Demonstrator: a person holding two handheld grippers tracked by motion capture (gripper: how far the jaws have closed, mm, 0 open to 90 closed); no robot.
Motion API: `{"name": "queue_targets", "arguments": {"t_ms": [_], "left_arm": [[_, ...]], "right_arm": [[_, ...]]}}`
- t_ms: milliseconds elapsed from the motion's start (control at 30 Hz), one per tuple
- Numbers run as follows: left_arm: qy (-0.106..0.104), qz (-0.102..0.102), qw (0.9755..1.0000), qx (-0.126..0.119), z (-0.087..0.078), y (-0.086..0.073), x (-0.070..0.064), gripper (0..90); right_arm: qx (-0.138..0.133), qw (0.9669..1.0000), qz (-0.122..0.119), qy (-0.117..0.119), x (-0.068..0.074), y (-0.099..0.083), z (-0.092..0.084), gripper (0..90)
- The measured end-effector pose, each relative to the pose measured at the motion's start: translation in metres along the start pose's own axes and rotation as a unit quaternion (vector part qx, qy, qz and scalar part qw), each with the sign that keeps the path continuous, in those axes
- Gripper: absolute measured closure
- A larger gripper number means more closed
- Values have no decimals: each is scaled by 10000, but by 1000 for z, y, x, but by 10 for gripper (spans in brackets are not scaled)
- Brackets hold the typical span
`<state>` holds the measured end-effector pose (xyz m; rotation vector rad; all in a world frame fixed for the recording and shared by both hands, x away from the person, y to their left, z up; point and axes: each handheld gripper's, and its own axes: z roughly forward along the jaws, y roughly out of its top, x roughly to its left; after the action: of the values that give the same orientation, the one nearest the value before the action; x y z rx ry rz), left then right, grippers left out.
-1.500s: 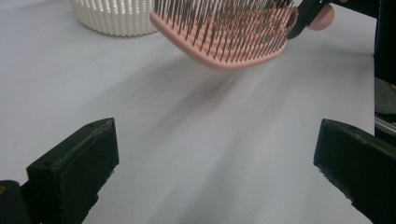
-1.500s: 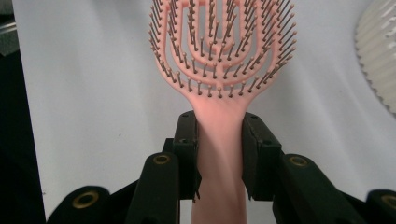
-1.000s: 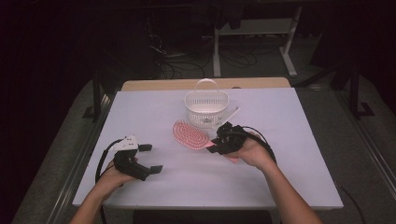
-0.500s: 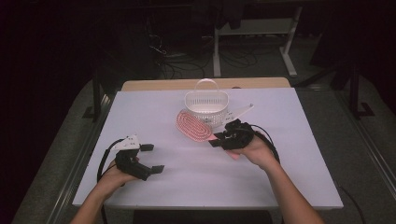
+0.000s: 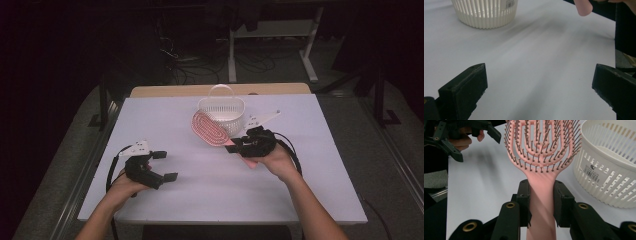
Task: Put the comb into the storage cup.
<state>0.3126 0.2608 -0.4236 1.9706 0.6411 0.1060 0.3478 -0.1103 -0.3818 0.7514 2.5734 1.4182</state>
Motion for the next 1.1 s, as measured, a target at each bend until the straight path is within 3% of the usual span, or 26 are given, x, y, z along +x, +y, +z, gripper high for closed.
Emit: {"name": "queue_targets", "arguments": {"t_ms": [233, 1100], "left_arm": [[8, -33, 10000, -69, 3, 16, -1, 1], [-131, 234, 9996, -9, 25, 60, -5, 2]], "right_arm": [[-72, 10000, 16, -55, -2, 0, -5, 688], [-259, 9995, 32, -186, -6, 2, -18, 688]]}}
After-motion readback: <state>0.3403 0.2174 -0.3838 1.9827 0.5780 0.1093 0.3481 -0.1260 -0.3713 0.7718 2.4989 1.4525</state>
